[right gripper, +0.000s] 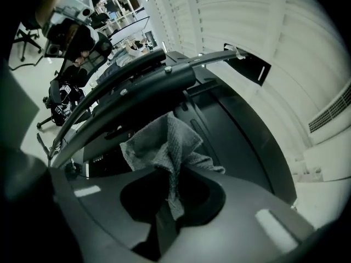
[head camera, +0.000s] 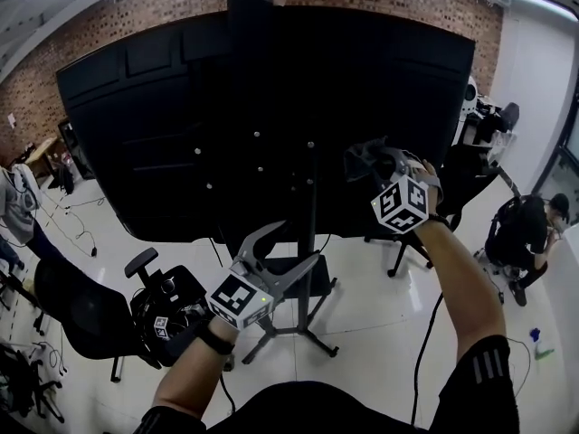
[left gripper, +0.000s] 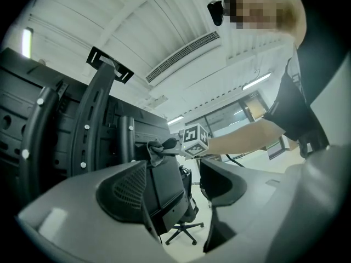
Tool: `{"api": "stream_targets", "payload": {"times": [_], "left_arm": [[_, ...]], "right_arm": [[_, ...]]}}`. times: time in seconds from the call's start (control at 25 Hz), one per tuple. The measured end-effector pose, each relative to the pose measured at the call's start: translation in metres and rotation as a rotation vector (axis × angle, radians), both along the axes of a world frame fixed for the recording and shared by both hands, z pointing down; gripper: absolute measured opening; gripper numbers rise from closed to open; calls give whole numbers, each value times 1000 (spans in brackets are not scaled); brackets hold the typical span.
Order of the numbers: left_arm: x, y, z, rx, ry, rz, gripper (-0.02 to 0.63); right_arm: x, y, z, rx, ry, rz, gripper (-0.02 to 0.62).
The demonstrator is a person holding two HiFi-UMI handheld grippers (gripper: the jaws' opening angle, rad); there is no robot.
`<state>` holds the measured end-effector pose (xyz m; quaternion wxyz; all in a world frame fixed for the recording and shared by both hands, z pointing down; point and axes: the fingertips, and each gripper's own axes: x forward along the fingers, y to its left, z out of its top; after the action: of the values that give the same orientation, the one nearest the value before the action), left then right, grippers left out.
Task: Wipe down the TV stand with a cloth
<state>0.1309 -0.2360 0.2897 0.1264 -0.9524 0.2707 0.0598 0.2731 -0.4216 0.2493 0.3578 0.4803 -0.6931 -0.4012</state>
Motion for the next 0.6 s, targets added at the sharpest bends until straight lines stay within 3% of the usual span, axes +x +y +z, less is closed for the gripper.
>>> {"api": "stream_targets", "payload": {"times": [0.4,0.6], "left_arm": [[39,3,2,-14,-8,18,314],[39,8,9,-6,-20,10,314]], "right_arm": [[67,-2,5,-24,-34,81,31],[68,19,-4,-17,-156,30,31]]}}
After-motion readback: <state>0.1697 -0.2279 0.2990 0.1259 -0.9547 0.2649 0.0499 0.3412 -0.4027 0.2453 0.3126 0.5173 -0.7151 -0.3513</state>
